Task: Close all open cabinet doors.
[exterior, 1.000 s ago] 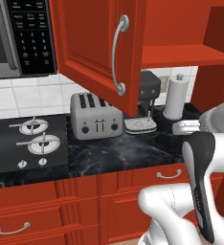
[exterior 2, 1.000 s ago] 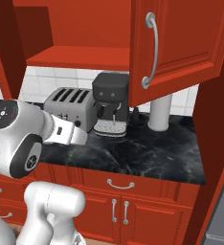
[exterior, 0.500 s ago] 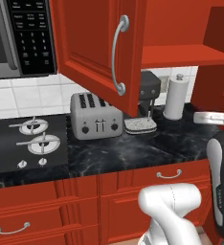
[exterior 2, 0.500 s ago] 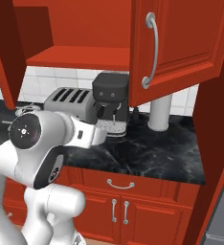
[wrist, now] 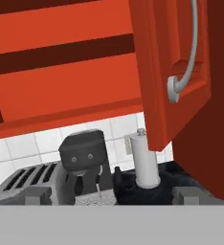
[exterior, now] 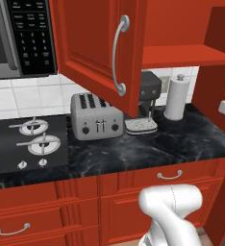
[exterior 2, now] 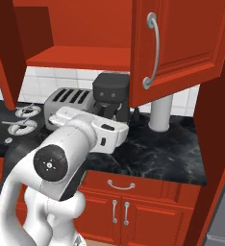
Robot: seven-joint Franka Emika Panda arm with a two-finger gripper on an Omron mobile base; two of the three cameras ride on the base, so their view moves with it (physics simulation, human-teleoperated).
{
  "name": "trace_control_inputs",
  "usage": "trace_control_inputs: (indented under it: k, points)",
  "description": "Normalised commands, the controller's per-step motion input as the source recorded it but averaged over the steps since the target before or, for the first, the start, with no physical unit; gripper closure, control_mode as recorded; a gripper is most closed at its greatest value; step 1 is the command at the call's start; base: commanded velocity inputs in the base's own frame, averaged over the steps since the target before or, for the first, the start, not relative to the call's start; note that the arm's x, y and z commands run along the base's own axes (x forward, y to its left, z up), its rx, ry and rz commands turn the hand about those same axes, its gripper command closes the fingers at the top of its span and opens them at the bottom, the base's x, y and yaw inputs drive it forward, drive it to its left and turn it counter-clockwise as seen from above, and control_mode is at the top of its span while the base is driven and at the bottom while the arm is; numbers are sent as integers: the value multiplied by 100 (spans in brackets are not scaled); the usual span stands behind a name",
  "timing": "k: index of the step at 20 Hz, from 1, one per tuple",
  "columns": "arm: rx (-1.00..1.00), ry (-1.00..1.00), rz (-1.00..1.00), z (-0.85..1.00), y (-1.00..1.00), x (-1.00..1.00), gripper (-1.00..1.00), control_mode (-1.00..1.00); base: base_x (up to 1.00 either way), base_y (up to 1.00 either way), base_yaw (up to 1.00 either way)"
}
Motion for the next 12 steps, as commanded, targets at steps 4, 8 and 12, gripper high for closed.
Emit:
trace_control_inputs:
  k: [4, 8, 12]
  points:
    - [0, -35, -5, 41, -30, 0, -100, -100, 0, 0, 0]
    - [1, -22, -2, 40, -27, 1, -100, -100, 0, 0, 0]
    - [2, -14, 0, 30, -20, 21, -100, -100, 0, 0, 0]
